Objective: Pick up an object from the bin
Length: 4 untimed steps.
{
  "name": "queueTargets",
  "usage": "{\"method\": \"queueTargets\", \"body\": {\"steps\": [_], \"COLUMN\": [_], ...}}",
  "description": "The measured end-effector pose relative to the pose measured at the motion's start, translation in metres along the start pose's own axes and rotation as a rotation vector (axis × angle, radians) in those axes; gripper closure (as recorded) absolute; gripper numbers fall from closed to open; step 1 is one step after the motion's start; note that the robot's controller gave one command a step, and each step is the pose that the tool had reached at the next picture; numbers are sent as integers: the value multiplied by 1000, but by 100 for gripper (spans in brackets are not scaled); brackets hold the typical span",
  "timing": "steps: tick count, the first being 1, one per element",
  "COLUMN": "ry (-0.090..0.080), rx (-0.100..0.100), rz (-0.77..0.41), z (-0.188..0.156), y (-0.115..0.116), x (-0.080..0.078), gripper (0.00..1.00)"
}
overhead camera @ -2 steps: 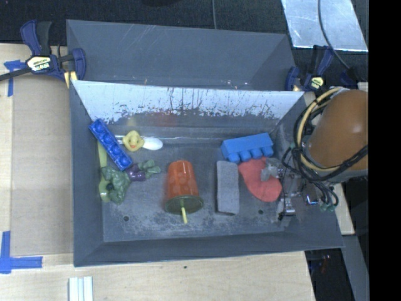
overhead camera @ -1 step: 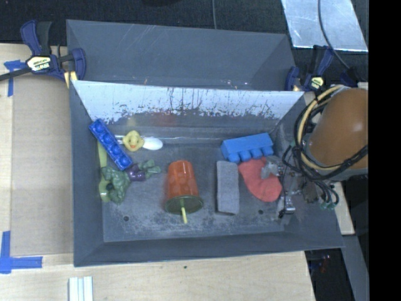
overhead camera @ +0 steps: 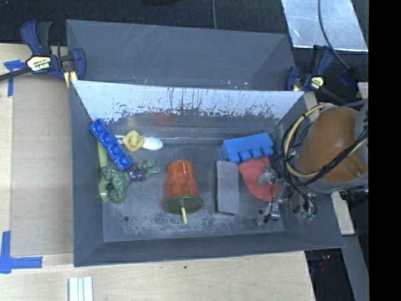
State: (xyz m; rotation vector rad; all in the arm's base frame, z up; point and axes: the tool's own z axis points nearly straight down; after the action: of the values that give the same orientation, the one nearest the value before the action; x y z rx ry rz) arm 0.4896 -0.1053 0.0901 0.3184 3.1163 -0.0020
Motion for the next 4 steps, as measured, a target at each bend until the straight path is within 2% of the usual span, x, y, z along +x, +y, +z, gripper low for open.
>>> {"method": "queueTargets", "body": {"steps": [1, 2, 3, 4], "ry": [2, 4, 2, 0], "rx": [0, 1, 1, 1], "rz": [198, 146, -49, 175], "z": [20, 20, 20, 20], "y": [-5, 0, -2, -24], "x": [-20, -31, -41, -63], "gripper": [0, 0, 0, 100]}}
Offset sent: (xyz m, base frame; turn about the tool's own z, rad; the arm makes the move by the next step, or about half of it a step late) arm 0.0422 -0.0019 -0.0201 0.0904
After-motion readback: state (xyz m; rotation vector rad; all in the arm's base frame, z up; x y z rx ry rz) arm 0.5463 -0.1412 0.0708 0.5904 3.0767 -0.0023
